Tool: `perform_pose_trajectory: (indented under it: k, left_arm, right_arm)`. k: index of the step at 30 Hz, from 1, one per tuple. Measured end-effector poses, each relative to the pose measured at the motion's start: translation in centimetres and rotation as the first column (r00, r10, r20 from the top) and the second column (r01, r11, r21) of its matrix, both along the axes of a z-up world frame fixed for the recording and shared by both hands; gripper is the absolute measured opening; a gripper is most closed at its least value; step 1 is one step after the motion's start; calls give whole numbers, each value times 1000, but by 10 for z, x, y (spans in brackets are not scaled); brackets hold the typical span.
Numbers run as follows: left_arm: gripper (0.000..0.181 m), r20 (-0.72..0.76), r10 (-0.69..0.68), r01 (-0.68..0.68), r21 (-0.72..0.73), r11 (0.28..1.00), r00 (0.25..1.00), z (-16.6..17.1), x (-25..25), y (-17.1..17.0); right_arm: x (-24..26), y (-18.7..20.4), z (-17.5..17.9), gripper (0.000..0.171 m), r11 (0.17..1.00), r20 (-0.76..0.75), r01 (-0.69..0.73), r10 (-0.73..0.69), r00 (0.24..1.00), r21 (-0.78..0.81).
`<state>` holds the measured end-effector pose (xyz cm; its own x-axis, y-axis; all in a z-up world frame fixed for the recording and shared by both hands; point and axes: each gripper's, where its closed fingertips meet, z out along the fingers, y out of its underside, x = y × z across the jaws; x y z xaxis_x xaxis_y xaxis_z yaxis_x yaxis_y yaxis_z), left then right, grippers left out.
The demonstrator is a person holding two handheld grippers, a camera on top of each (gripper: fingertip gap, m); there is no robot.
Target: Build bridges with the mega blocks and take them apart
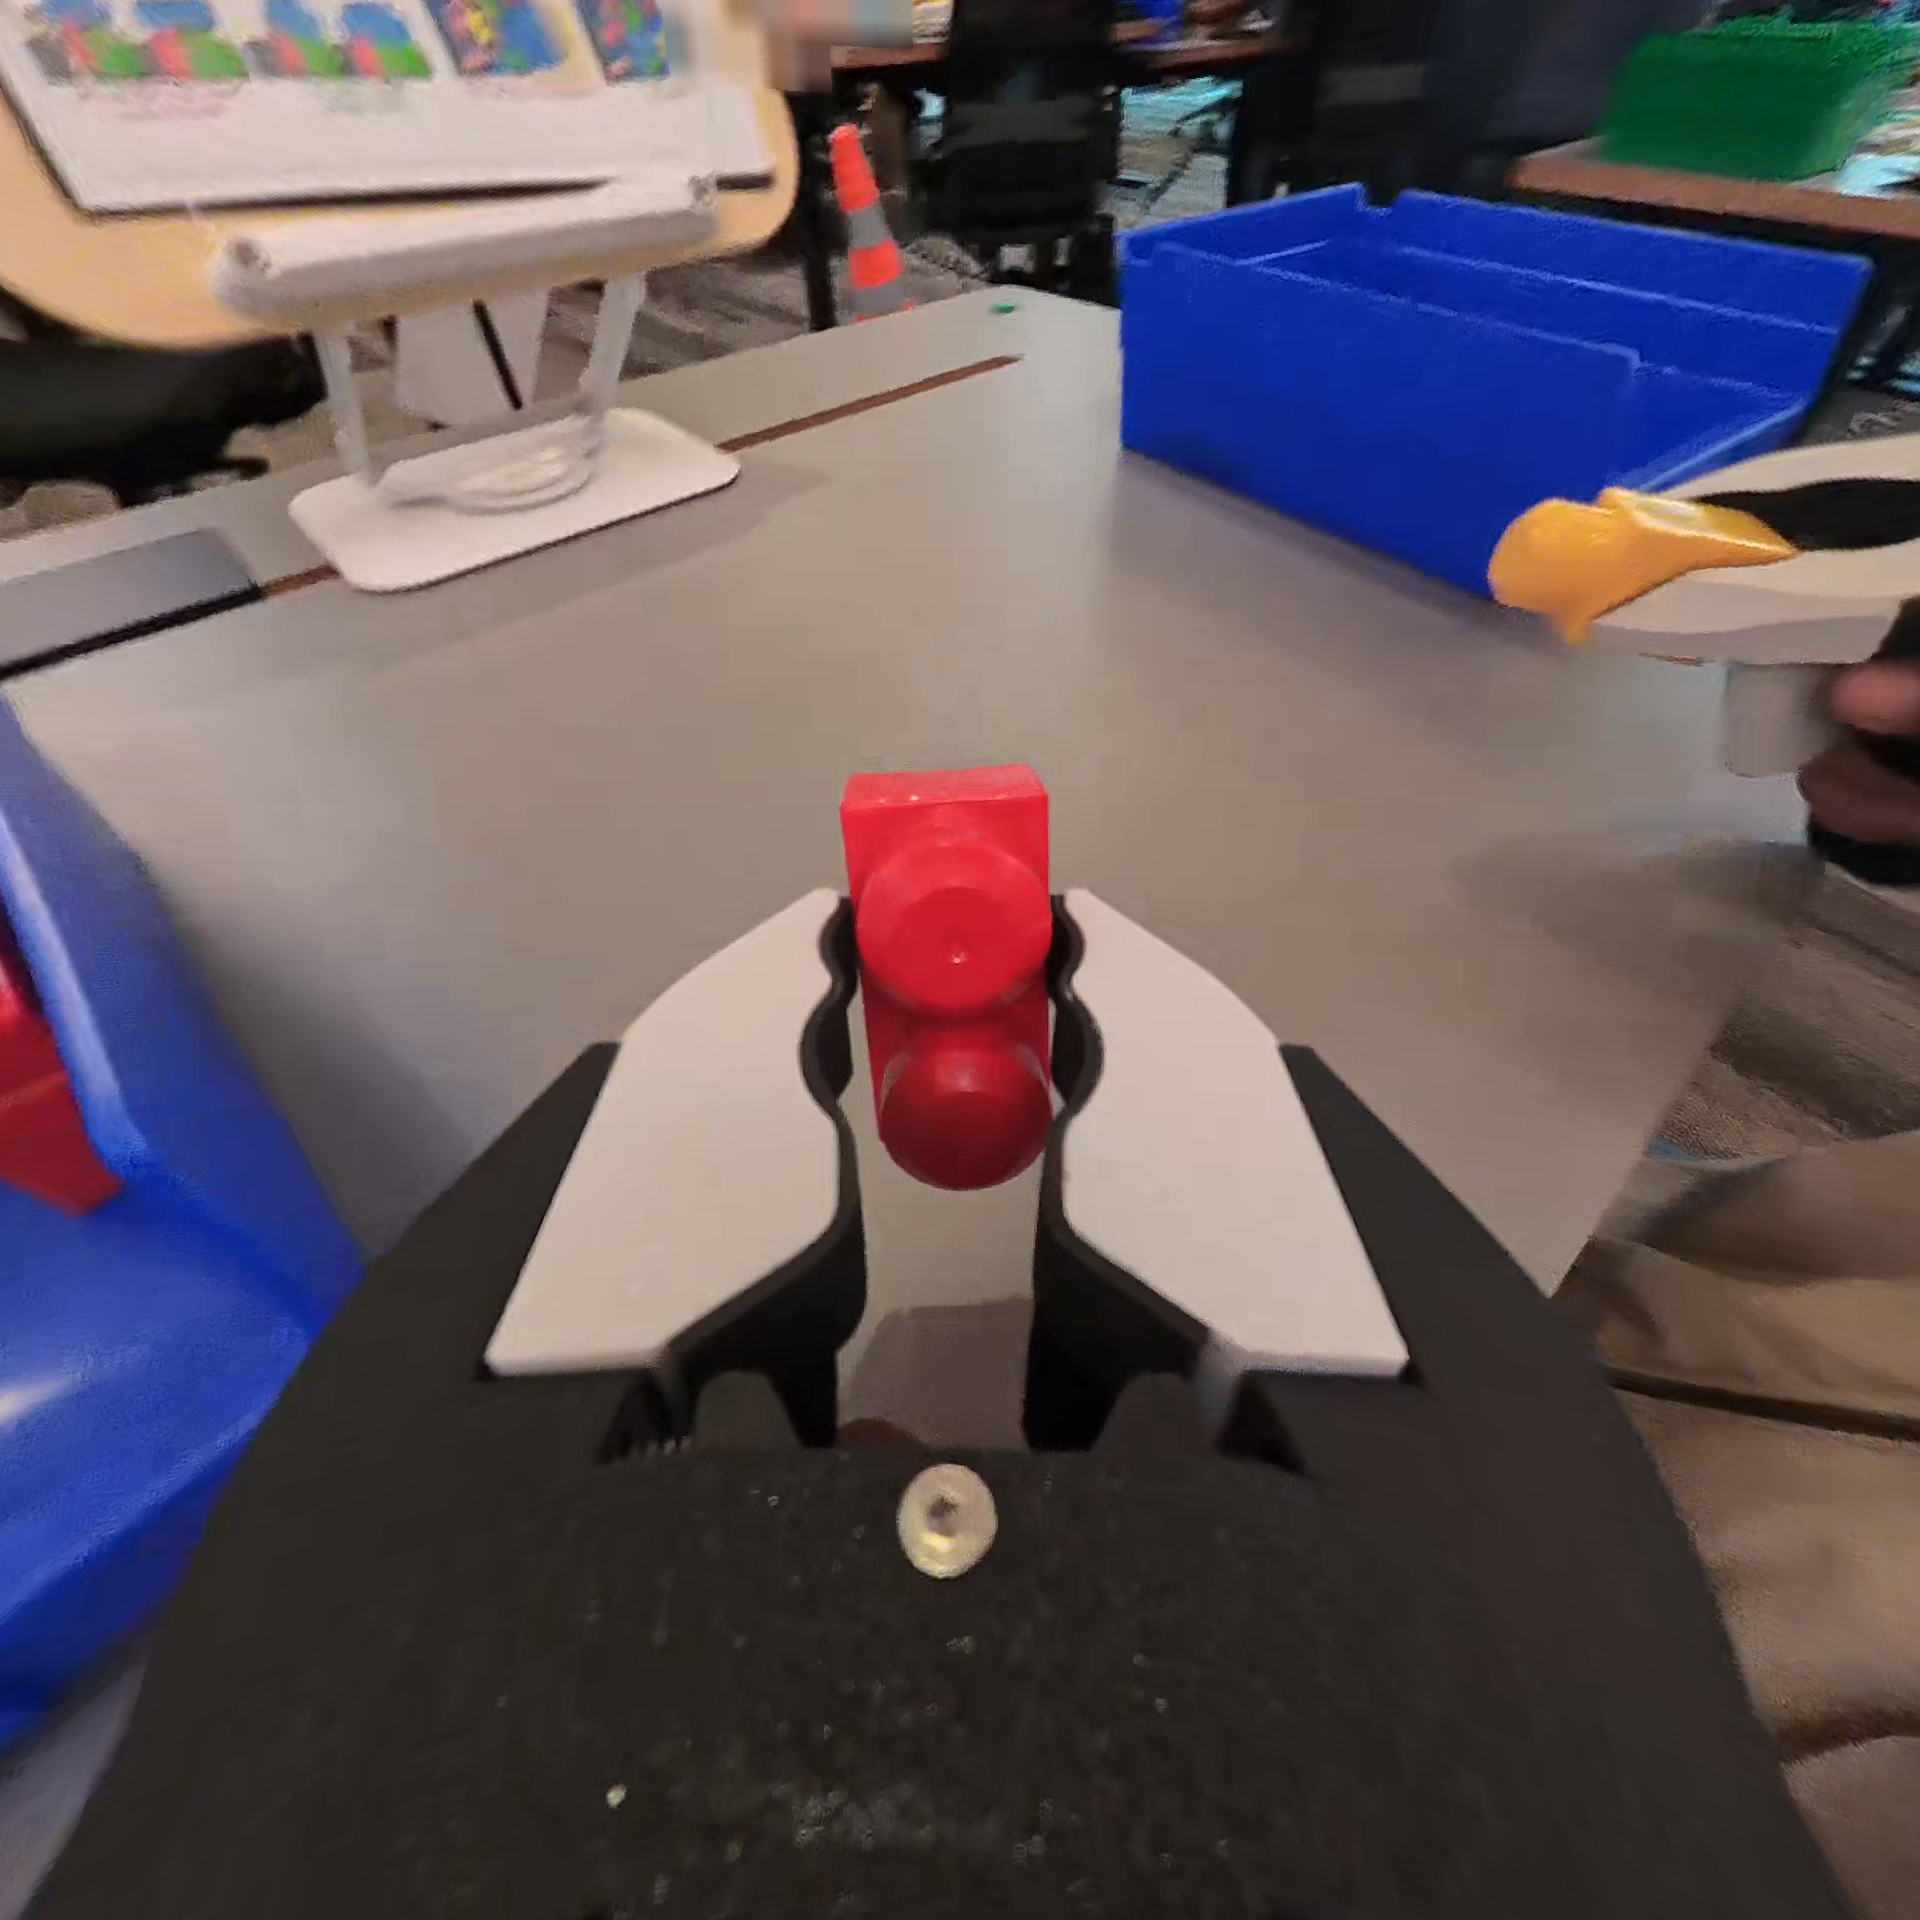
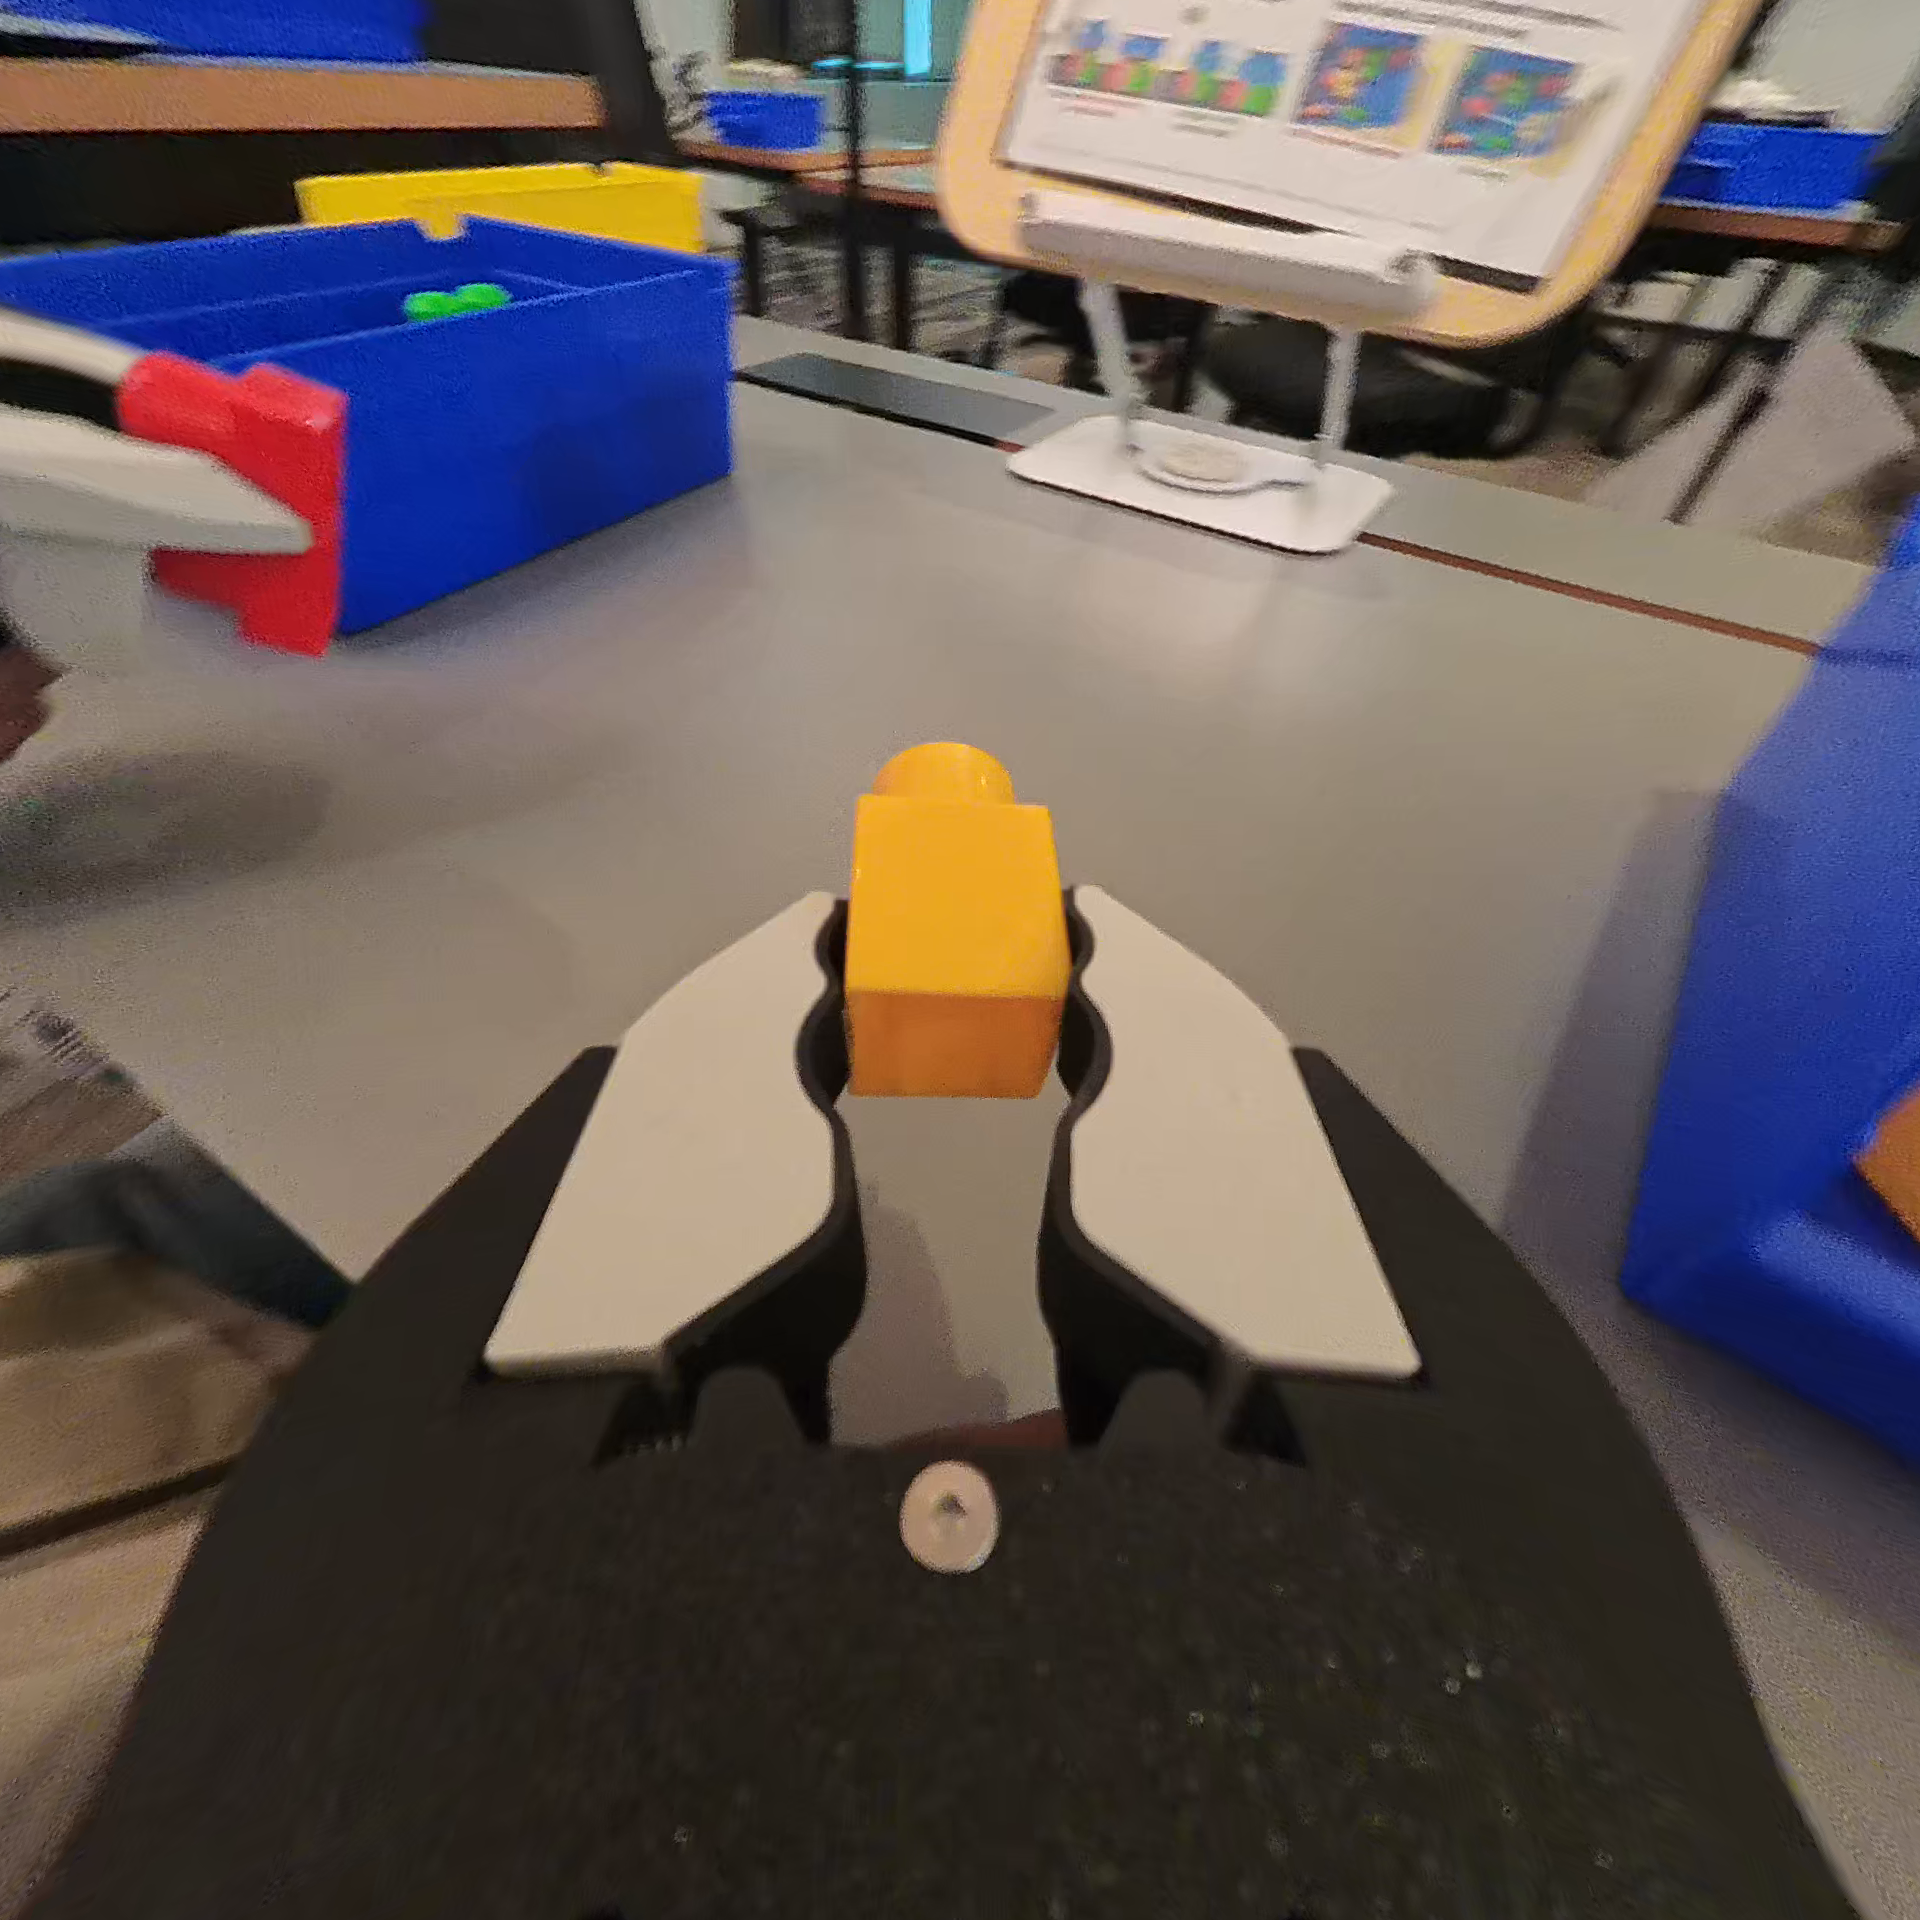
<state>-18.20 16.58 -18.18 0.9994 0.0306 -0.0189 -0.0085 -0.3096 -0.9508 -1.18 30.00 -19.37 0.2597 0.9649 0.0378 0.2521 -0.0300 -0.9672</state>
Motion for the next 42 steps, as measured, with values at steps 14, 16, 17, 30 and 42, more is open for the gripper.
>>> perform_pose_trajectory:
  k: [14, 16, 17, 30, 42]
  left_arm:
    - [35, 37, -56, 55, 26, 998, 998, -5, 25, -2]
    - [34, 42, -61, 60, 33, 998, 997, -5, 27, -1]
    - [34, 50, -73, 72, 29, 997, 996, -6, 30, -1]
    - [35, 11, -95, 95, 14, 995, 995, -3, 36, -2]
    - [35, -34, -59, 58, -30, 998, 998, -1, 9, 3]
  right_arm:
    - [47, 140, 72, 37, 943, 11, 313, -316, 949, 111]
    - [56, 213, 85, 37, 908, 53, 403, -410, 910, 115]
    - [58, 249, 79, 38, 896, 118, 432, -442, 889, 103]
    - [37, 389, -35, 39, 836, 602, 548, -422, 677, -29]
    - [28, 205, 105, 67, 968, 164, 241, -250, 954, 70]
